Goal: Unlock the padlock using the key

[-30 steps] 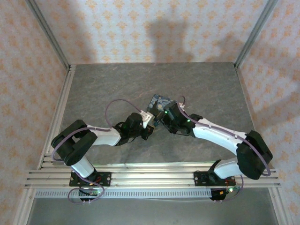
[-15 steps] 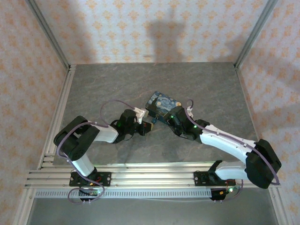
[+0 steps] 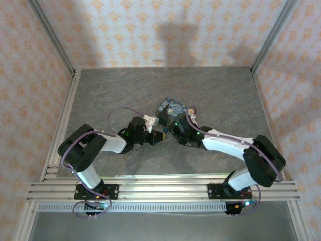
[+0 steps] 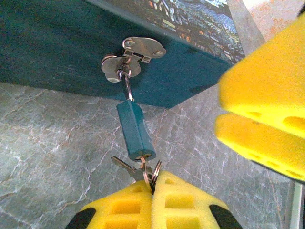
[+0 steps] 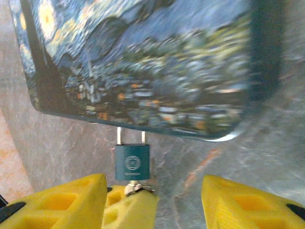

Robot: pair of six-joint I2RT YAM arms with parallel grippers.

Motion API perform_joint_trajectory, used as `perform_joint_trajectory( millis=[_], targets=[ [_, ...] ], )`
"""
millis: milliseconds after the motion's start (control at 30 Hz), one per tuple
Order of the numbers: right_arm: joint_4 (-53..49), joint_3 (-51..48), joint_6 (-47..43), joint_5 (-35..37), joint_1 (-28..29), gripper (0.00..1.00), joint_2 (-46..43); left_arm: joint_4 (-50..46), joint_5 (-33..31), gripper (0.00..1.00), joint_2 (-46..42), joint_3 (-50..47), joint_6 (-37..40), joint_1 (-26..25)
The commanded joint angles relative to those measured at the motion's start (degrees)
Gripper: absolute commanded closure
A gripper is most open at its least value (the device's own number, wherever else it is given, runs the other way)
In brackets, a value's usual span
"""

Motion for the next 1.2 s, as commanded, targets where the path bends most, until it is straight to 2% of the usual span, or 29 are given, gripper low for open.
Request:
perform_joint_trajectory(
  millis=[0, 400, 800, 1067, 1167],
  targets=[
    [6.4, 2.1, -0.2, -2.6, 0.6, 0.46, 3.2, 1.2, 2.3, 1.0, 0.7, 0.5, 0.3, 1.2],
    [7.3, 4.5, -2.0, -4.1, 0.6, 0.46, 8.9, 2.8, 5.4, 1.0, 2.4, 0.6, 0.5, 2.8],
    [3.2, 8.0, -6.6, 0.4, 0.5, 0.5, 12.1, 4.0, 7.2, 1.0, 3.2, 0.9, -0.4, 2.9],
    [3.5, 8.2, -7.3, 0.4, 0.6, 0.5, 13.8, 3.4, 7.7, 1.0, 3.0, 1.1, -0.3, 3.3],
    [3.7, 8.2, -7.2, 0.6, 0.6, 0.55, 14.2, 3.3, 7.9, 1.0, 3.0, 1.2, -0.5, 3.3]
  ],
)
